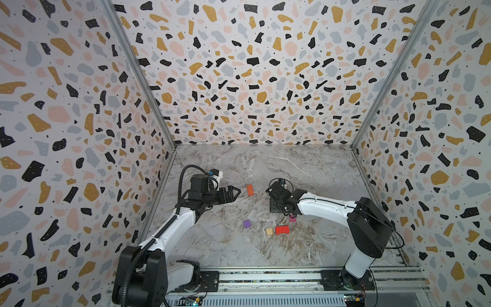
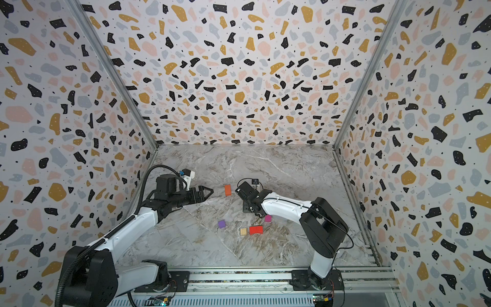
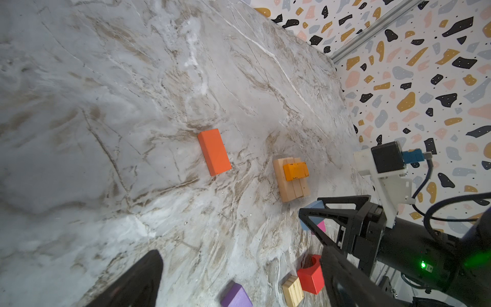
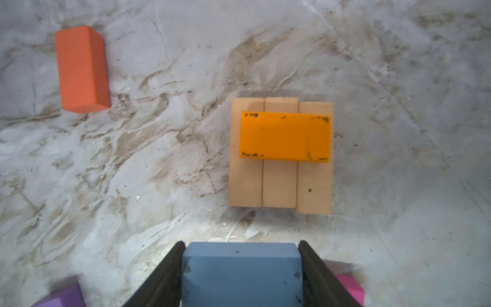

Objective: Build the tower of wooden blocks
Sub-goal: 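Carry the light blue block with the right gripper toward the bars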

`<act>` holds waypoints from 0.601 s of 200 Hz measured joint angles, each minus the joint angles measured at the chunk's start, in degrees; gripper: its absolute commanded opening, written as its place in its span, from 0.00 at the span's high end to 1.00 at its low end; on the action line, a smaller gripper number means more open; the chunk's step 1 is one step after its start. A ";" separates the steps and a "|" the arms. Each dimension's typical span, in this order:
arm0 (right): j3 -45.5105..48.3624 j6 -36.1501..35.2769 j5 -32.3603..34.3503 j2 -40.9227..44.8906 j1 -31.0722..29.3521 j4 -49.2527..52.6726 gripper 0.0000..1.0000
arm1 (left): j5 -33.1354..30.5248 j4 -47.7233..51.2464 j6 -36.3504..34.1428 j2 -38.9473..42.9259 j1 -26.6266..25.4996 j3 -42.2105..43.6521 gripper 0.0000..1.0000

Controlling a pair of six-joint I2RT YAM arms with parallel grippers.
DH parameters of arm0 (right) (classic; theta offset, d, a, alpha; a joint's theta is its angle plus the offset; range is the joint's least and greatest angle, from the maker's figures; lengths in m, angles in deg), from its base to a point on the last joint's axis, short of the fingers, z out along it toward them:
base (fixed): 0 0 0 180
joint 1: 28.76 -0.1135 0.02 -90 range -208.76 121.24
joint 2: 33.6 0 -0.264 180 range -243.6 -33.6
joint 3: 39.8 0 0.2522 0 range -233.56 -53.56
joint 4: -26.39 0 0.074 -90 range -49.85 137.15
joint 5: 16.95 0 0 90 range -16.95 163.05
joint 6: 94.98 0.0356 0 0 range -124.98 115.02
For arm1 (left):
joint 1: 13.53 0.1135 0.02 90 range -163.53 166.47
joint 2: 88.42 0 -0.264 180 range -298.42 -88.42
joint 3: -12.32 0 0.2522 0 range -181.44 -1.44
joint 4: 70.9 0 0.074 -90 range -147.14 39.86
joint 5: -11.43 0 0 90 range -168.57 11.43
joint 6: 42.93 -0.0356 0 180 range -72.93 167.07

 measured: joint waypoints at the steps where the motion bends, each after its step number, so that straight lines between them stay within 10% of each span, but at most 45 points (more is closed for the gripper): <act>1: 0.00 -0.09 0.00 0.02 0.13 0.00 0.49 | 0.02 0.00 0.00 0.00 0.00 0.00 0.06; 120: 0.13 -4.57 -2.19 -0.46 6.58 -0.74 0.49 | -0.72 0.02 -0.02 0.00 0.00 0.00 0.06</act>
